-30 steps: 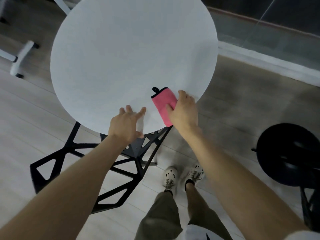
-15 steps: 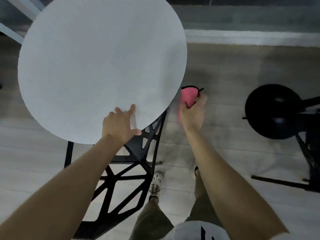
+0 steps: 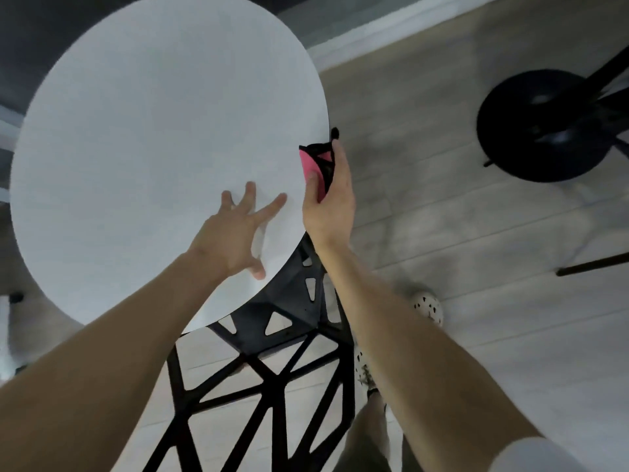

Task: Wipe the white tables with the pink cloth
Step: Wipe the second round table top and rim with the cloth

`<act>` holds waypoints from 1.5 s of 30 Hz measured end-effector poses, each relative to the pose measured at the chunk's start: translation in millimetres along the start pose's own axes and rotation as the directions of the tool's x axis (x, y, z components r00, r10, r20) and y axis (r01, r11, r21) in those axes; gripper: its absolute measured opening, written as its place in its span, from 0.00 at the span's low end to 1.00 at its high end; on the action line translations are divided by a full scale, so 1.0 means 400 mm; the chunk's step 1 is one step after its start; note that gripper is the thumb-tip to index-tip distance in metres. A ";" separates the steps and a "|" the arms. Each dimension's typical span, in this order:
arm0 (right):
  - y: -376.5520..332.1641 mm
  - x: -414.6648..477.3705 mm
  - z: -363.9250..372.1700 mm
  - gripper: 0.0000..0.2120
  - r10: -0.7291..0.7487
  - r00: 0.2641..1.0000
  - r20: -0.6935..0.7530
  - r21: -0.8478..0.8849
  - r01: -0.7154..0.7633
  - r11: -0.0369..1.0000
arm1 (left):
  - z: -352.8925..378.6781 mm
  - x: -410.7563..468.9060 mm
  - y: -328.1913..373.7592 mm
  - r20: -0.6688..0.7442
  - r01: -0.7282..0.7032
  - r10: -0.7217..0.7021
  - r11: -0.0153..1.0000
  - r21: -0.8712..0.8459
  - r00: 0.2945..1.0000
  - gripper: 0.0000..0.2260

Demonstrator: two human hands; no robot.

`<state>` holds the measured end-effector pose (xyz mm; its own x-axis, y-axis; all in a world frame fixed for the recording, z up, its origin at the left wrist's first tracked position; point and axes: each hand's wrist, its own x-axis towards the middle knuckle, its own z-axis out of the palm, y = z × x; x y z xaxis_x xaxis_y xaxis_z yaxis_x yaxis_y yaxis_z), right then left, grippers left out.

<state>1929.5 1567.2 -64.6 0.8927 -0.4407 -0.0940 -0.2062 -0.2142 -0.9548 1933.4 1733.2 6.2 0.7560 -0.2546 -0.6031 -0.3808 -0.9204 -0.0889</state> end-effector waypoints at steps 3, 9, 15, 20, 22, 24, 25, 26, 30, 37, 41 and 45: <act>0.008 -0.047 0.025 0.26 0.056 0.996 -0.070 0.039 -0.053 0.998 | 0.006 -0.006 -0.004 -0.033 0.006 -0.006 1.000 0.007 0.999 0.71; 0.031 -0.078 0.045 0.27 -0.145 0.987 0.075 -0.081 0.151 0.985 | 0.008 -0.002 -0.004 -0.050 -0.009 0.010 1.000 0.005 0.999 0.72; 0.006 0.163 0.036 0.27 -0.036 0.998 0.043 0.022 0.035 0.999 | 0.002 -0.003 -0.005 -0.042 0.002 -0.002 1.000 0.002 0.999 0.72; 0.011 -0.156 0.054 0.28 0.076 0.996 -0.039 0.075 -0.073 0.995 | 0.006 -0.003 -0.009 -0.045 0.006 -0.006 1.000 -0.014 0.999 0.72; -0.005 -0.294 0.041 0.29 0.138 0.990 0.028 0.094 -0.140 0.986 | 0.007 -0.003 -0.010 -0.041 0.007 -0.007 1.000 -0.015 0.999 0.73; 0.002 -0.275 0.031 0.29 0.132 0.990 0.058 0.109 -0.138 0.984 | 0.010 -0.003 -0.010 -0.046 -0.001 0.000 1.000 -0.017 0.999 0.73; 0.013 -0.211 0.032 0.29 0.119 0.992 0.047 0.098 -0.123 0.988 | 0.010 -0.001 -0.010 -0.053 -0.003 0.002 1.000 -0.016 0.999 0.73; 0.022 -0.124 0.033 0.28 0.104 0.994 0.032 0.078 -0.106 0.991 | 0.008 -0.001 -0.009 -0.056 -0.002 0.002 1.000 -0.016 0.998 0.73; -0.006 0.182 0.041 0.28 0.015 0.998 0.068 -0.004 -0.015 1.000 | 0.003 -0.003 -0.007 -0.059 0.002 -0.003 1.000 -0.022 0.998 0.73; 0.010 -0.090 0.051 0.28 0.072 0.997 -0.019 0.144 -0.069 0.987 | -0.003 -0.008 -0.003 -0.051 0.016 -0.017 1.000 -0.026 0.999 0.72; -0.030 -0.309 0.025 0.32 0.141 0.977 0.161 0.252 -0.179 0.951 | 0.001 -0.008 -0.002 -0.046 0.022 -0.023 1.000 -0.020 0.999 0.73; -0.004 0.002 0.034 0.29 0.084 0.994 0.075 0.098 -0.092 0.991 | -0.002 -0.005 -0.001 -0.047 0.019 -0.019 1.000 -0.008 0.999 0.72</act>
<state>1935.9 1579.3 -67.2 0.8996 -0.3908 -0.1952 -0.2469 -0.0865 -0.9652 1932.6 1733.6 8.0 0.7874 -0.2509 -0.5631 -0.3626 -0.9272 -0.0938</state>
